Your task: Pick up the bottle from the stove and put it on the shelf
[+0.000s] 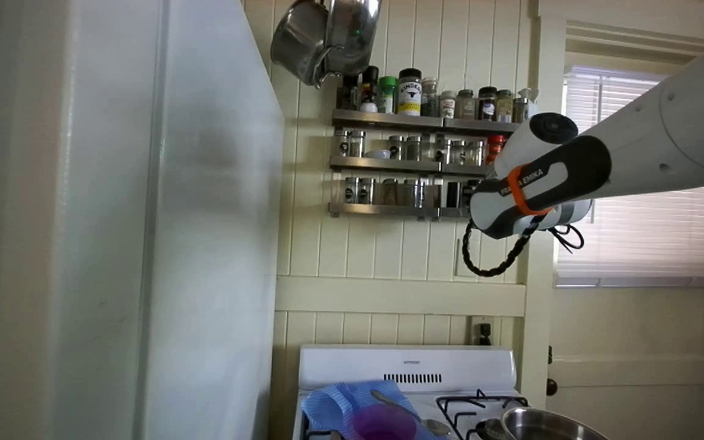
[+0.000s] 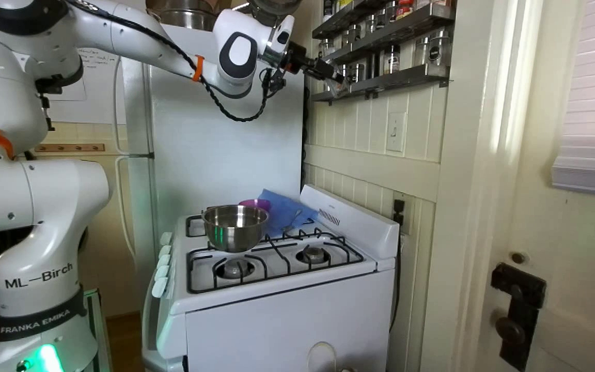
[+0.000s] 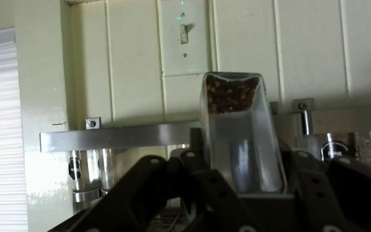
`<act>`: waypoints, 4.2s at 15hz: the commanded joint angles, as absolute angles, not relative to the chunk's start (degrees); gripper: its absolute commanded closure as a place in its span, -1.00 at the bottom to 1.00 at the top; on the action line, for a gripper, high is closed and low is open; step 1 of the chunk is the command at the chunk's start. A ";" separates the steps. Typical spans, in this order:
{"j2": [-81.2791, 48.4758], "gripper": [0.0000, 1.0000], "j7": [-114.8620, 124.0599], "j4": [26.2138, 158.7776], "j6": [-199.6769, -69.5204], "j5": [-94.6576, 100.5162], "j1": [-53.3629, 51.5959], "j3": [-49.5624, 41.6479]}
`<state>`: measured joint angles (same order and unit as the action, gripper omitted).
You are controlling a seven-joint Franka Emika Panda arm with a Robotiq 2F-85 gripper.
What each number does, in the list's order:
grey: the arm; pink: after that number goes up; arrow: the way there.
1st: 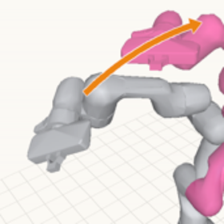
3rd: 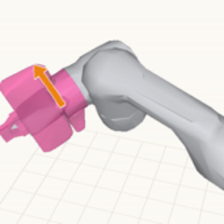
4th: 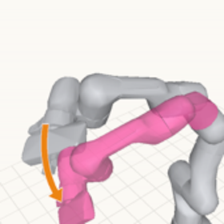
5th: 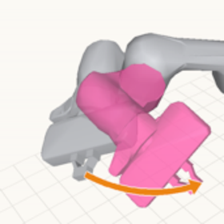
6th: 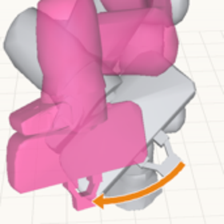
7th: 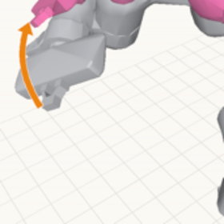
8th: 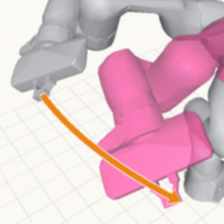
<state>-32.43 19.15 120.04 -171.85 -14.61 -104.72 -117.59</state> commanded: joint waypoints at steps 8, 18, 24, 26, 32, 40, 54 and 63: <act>-27.92 0.52 11.75 110.48 -169.35 -16.62 -102.31 -118.49; -24.99 0.52 9.32 106.62 -173.92 -14.99 -93.86 -107.26; -24.54 0.52 9.23 103.59 -176.16 -13.86 -87.81 -100.87; -24.43 0.52 9.38 102.49 -176.66 -13.52 -85.73 -98.90; -23.72 0.52 9.58 99.54 -177.88 -12.06 -79.41 -92.87; -22.34 0.52 9.87 96.83 -177.80 -9.65 -72.18 -85.42; -23.10 0.52 10.33 93.96 -176.88 -7.95 -64.24 -78.72; -23.78 0.52 10.75 94.36 -177.01 -8.18 -65.08 -80.03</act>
<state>-23.26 10.39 94.91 -176.58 -8.02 -65.48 -79.74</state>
